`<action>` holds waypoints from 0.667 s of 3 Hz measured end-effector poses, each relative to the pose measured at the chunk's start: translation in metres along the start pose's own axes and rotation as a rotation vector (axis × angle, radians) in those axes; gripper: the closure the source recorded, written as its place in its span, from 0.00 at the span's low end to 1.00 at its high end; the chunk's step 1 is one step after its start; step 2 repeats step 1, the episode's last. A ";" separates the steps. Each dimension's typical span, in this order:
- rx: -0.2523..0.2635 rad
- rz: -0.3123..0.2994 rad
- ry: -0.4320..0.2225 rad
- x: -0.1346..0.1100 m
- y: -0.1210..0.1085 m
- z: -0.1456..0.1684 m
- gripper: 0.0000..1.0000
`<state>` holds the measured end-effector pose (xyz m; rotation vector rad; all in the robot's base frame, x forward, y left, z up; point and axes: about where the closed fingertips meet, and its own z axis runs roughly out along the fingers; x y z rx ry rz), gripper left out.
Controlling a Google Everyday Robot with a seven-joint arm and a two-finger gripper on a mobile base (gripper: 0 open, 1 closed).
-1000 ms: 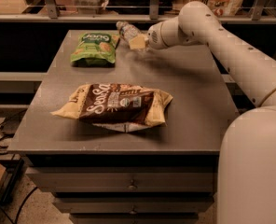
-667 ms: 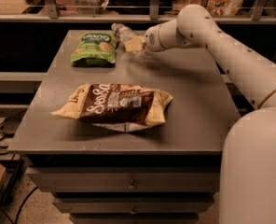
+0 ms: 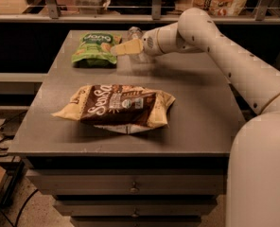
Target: Move water bottle near green rice chip bag
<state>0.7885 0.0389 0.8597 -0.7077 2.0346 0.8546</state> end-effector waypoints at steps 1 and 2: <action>0.000 0.000 0.000 0.000 0.000 0.000 0.00; 0.000 0.000 0.000 0.000 0.000 0.000 0.00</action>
Offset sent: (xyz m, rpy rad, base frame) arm 0.0000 0.0000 0.0000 0.0000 0.0000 0.0000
